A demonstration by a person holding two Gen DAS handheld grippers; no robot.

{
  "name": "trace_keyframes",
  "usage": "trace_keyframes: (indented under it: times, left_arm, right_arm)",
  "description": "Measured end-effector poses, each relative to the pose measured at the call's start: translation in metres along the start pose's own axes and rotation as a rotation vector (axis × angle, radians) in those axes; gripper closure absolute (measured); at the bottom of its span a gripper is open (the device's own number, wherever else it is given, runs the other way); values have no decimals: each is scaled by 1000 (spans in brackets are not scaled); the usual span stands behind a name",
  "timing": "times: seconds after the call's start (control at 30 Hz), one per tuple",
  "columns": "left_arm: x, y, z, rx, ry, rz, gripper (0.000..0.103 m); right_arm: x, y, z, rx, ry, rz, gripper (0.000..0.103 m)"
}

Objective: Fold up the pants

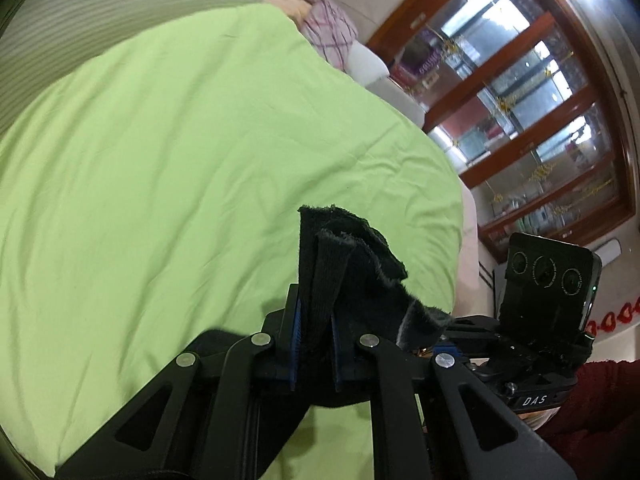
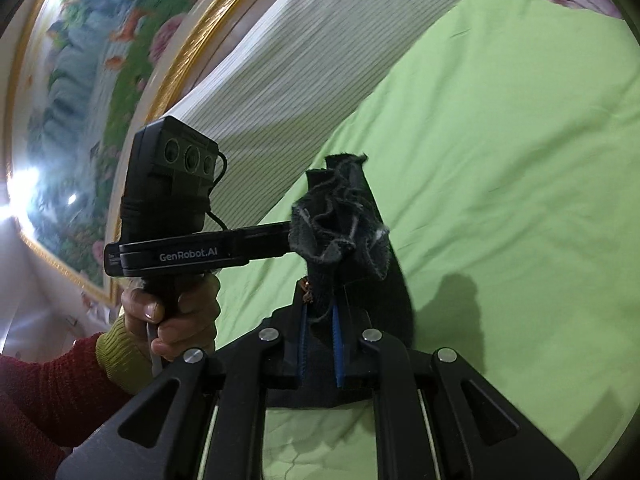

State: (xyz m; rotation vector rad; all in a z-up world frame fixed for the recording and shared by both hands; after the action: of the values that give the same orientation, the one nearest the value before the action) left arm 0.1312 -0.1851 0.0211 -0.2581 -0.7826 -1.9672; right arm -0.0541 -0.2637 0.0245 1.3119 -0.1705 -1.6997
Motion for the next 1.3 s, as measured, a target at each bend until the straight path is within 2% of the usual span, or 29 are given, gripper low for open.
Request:
trace_keyframes:
  times: [0.23, 0.37, 0.53, 0.8, 0.93, 1.13, 1.2, 1.3]
  left_arm:
    - [-25, -39, 26, 45, 38, 71, 92]
    - [-45, -60, 35, 55, 76, 93, 92]
    - [-74, -88, 40, 55, 90, 170, 92]
    - [-107, -127, 38, 16, 138, 264, 92]
    - [-123, -147, 33, -24, 177, 305, 95]
    - [-144, -176, 35, -39, 205, 407, 95]
    - [-153, -189, 45, -20, 214, 464, 93]
    - [-162, -204, 62, 27, 207, 556, 91]
  right_arm:
    - [-28, -34, -28, -105, 27, 72, 92]
    - [-33, -49, -47, -162, 28, 92, 92]
    - [-36, -70, -73, -226, 23, 114, 92]
    - [-31, -99, -103, -321, -5, 155, 91]
    - [-31, -108, -117, -367, -35, 183, 91]
    - [-38, -117, -138, -436, -75, 218, 84]
    - [-43, -116, -145, -450, -76, 215, 68]
    - [-55, -120, -148, -468, -65, 229, 61]
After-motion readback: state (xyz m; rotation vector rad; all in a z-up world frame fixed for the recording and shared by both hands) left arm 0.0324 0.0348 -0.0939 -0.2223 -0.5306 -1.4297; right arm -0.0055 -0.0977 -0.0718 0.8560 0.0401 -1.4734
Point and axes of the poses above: each gripper's, at about its wrist camera, not at the fingertips, and z roughly against the way its jaws point, x to its right, y to its top, the point moved 9 cm from there along -z, roughly the way its jaws point, and after that the axes turned 2 degrees about x, right-handed, at the moved point
